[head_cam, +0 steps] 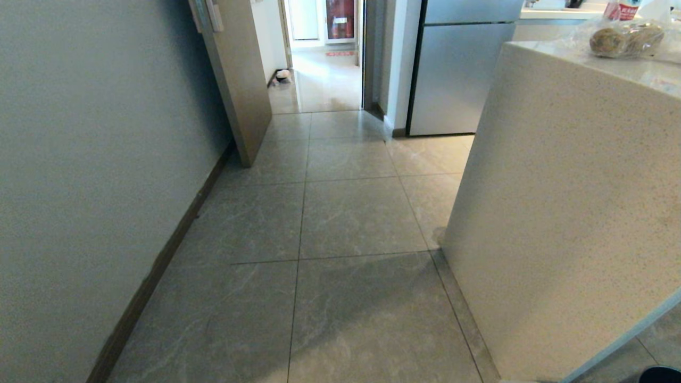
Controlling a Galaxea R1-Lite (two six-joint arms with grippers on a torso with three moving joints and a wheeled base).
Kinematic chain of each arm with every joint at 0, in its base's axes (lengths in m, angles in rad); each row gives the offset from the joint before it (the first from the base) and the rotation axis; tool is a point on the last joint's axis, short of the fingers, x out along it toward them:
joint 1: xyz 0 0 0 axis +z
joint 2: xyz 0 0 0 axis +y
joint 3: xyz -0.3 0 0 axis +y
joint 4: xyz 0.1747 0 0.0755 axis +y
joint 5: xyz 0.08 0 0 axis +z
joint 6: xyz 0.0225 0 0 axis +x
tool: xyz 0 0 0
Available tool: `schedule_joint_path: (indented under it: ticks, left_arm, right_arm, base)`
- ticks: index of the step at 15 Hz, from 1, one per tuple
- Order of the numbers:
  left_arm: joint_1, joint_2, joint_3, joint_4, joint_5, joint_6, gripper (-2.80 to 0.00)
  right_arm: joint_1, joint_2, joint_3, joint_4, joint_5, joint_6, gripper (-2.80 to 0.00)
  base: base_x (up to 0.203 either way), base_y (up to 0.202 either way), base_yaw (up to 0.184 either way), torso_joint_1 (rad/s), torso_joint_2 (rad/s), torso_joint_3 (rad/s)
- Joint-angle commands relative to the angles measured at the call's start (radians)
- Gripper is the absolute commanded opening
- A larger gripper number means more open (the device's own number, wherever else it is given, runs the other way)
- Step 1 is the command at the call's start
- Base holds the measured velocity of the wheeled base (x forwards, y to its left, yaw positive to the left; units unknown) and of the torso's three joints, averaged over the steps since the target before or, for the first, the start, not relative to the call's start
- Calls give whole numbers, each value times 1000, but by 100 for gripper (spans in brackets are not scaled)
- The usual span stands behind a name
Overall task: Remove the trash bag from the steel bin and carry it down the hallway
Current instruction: Put the trash bag at the door
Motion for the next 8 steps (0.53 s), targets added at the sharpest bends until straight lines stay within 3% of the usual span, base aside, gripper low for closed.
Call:
schedule_joint_path:
  ticks: [1, 8]
  left_arm:
    - [1, -2, 2, 0, 0, 0, -280]
    - [1, -2, 2, 0, 0, 0, -280]
  right_arm:
    - [1, 2, 0, -1, 0, 0, -280]
    - [1, 2, 0, -1, 0, 0, -280]
  base:
    - [86, -8, 0, 1, -1, 12]
    - [187, -1, 2, 1, 1, 2]
